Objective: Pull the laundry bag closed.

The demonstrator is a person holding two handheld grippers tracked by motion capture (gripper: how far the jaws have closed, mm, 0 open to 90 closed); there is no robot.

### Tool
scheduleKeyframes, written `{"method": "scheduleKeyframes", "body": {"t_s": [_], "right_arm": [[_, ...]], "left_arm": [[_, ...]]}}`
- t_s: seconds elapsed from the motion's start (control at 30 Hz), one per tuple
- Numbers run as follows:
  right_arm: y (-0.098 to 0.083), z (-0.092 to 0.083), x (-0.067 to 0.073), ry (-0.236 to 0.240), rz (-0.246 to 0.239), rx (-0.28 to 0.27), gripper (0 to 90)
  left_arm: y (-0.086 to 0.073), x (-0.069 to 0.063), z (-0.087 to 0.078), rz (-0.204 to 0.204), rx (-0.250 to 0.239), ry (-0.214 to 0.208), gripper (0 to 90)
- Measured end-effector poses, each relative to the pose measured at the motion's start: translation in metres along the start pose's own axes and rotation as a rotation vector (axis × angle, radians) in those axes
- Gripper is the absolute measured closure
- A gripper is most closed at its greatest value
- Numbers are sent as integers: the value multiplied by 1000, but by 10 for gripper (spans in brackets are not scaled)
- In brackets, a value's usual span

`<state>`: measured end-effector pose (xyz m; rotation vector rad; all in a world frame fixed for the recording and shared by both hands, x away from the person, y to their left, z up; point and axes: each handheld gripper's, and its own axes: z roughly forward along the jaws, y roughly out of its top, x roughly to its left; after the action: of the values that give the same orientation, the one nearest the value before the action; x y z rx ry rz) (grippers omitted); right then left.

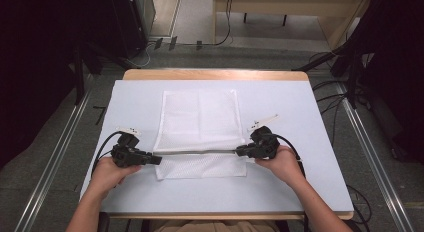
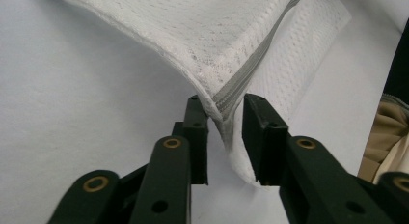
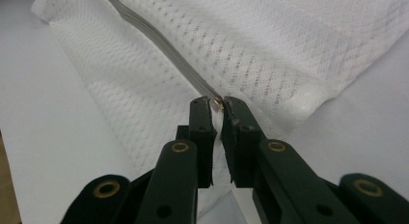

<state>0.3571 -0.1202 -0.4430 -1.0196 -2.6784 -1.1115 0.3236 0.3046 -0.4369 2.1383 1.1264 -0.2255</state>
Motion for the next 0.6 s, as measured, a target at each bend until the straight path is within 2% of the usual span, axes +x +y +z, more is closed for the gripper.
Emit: {"method": "scheduleKeyframes", "body": {"t_s": [0.03, 0.17, 0.27, 0.43, 0.6], "right_arm": [[0, 0, 1, -3, -2, 0, 822], [1, -1, 1, -10, -15, -15, 782], [1, -3, 1, -27, -15, -33, 706], [0, -6, -2, -66, -40, -80, 523], [-1, -9, -5, -93, -53, -119, 431]], "left_arm": [[0, 0, 0, -9, 0, -1, 660], [0, 1, 0, -1, -13, 14, 574], [1, 0, -2, -4, -41, 32, 511], [2, 0, -5, 19, -92, 76, 415], [2, 2, -8, 26, -110, 113, 362]]}}
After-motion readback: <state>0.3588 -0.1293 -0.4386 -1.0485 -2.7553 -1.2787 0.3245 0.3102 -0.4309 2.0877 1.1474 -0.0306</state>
